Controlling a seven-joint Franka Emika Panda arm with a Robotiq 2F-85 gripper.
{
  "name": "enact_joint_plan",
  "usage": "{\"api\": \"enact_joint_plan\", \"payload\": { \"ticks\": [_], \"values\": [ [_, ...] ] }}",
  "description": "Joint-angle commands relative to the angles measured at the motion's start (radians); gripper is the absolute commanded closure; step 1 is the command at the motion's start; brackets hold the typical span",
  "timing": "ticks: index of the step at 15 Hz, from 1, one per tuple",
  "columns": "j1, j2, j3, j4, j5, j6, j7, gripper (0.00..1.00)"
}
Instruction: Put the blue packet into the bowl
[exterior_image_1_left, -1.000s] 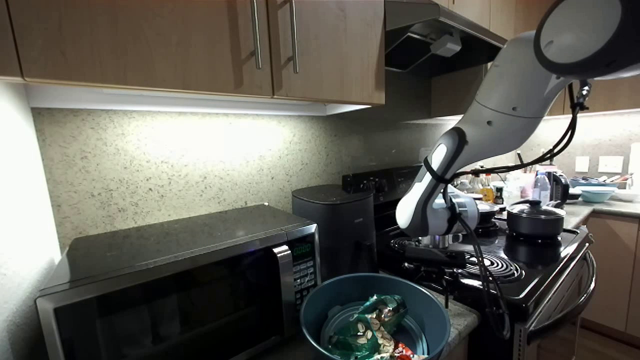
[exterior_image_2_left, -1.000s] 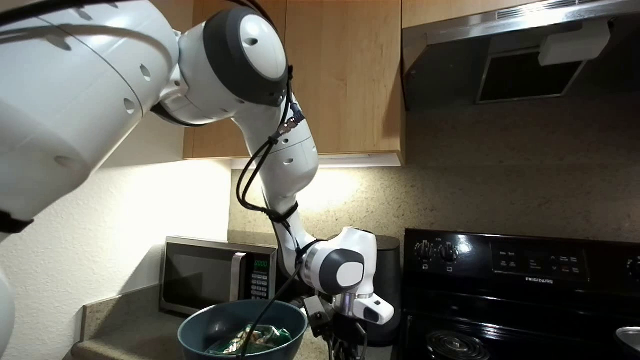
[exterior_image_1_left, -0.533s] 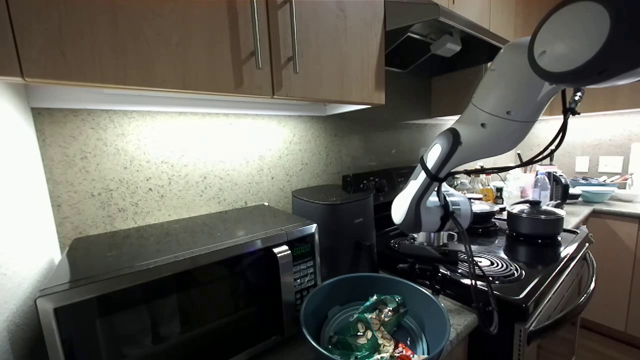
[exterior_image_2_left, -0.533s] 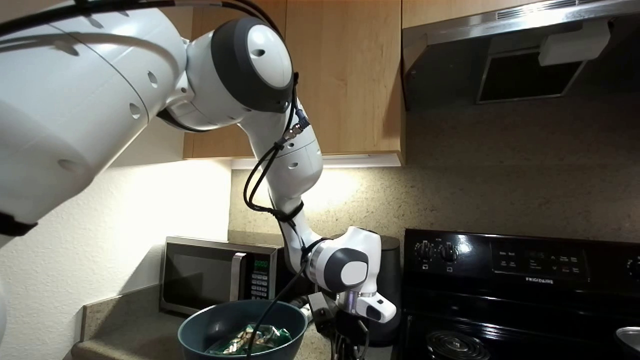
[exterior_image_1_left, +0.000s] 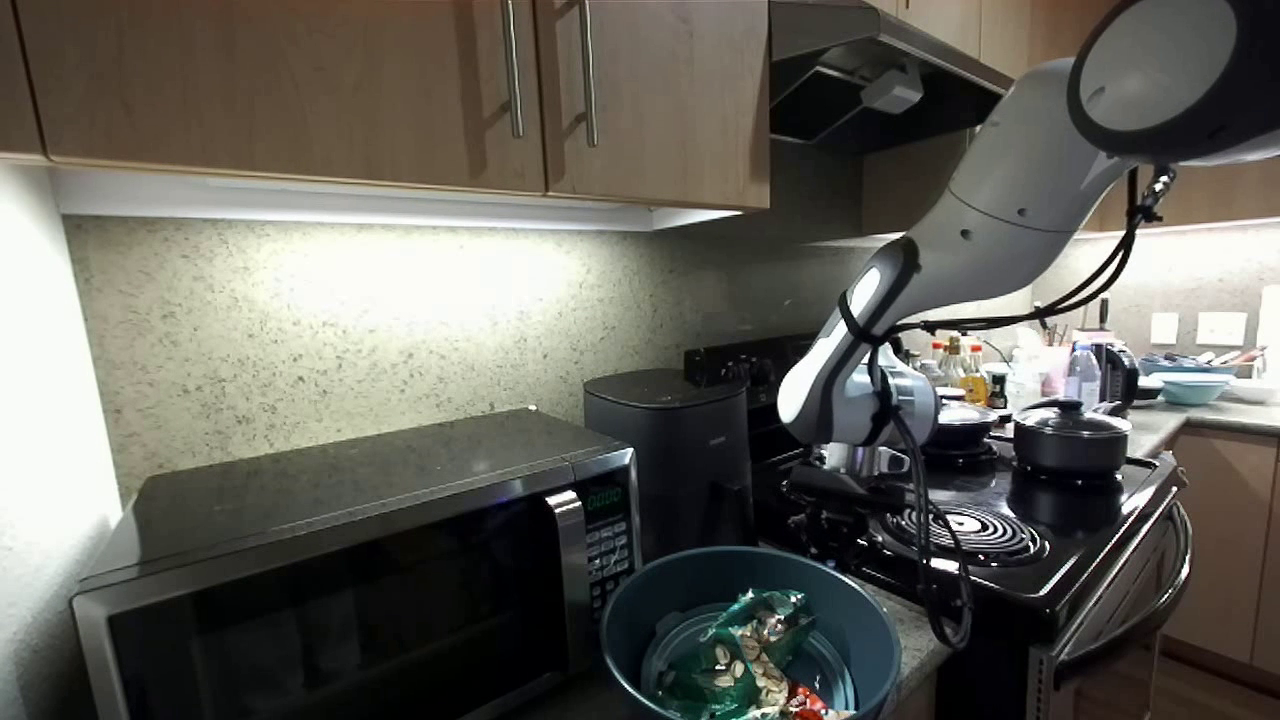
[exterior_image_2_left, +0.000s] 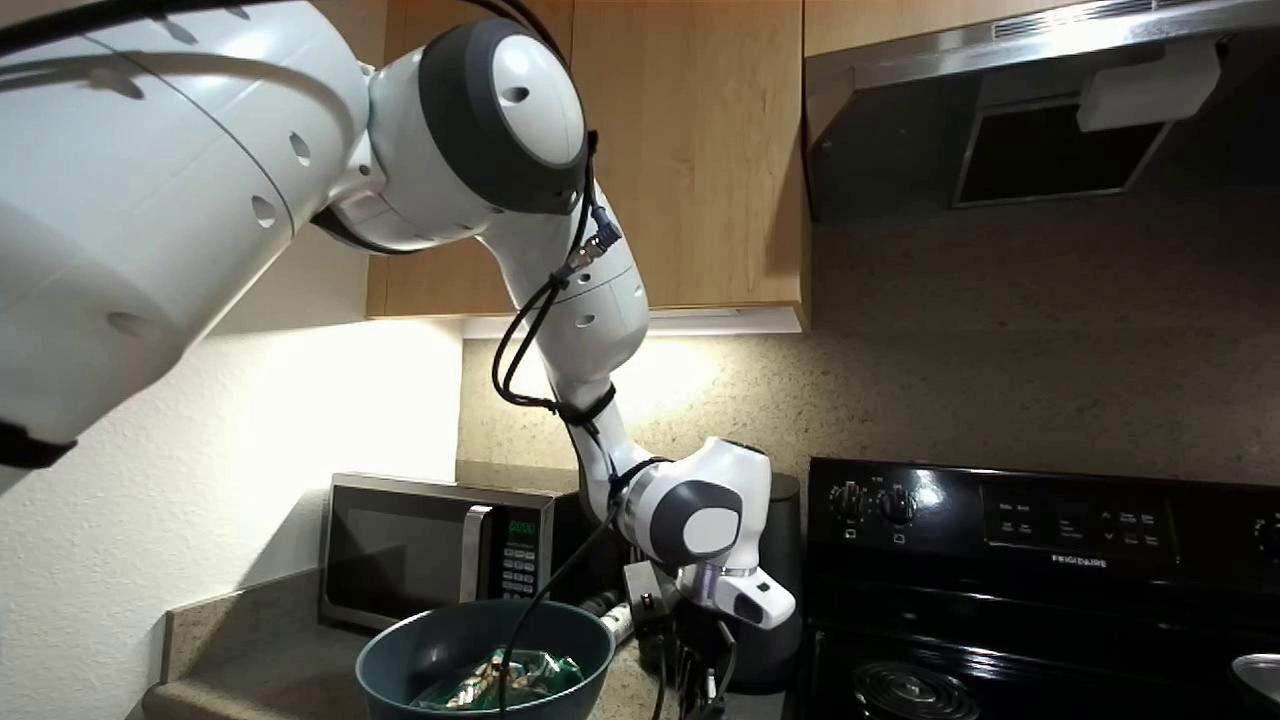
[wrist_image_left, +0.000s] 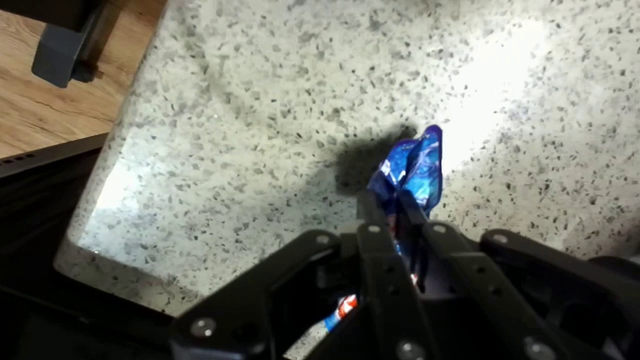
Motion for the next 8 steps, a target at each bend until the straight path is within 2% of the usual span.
{"api": "enact_joint_plan", "payload": {
  "ticks": [1, 3, 8],
  "values": [
    [-0.028, -0.066, 0.029, -0.042, 0.066, 0.008, -0.052, 0.92],
    [-0.012, -0.109, 0.020, -0.065, 0.066, 0.021, -0.035, 0.92],
    [0.072, -0.267, -0.025, -0.177, -0.036, 0.140, 0.022, 0.93]
  ]
}}
